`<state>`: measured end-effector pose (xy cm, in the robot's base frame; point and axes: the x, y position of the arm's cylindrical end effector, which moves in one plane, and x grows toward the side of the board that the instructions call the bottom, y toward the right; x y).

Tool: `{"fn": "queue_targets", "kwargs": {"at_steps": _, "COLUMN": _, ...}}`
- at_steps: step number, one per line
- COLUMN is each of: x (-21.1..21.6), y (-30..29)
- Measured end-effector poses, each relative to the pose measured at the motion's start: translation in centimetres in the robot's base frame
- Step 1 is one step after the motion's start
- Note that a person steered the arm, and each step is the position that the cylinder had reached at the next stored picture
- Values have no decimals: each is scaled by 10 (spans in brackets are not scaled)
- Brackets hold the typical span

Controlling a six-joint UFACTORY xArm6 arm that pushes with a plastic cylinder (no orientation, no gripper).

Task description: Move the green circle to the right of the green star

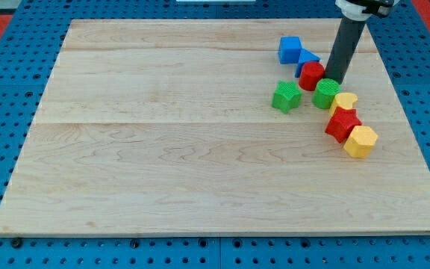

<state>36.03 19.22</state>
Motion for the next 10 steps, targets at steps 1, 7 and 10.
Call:
{"fn": "queue_targets", "kwargs": {"at_steps": 1, "x": -3, "y": 44}}
{"fn": "queue_targets", "kwargs": {"at_steps": 7, "x": 32, "y": 27}}
{"fn": "queue_targets", "kwargs": {"at_steps": 10, "x": 54, "y": 42}}
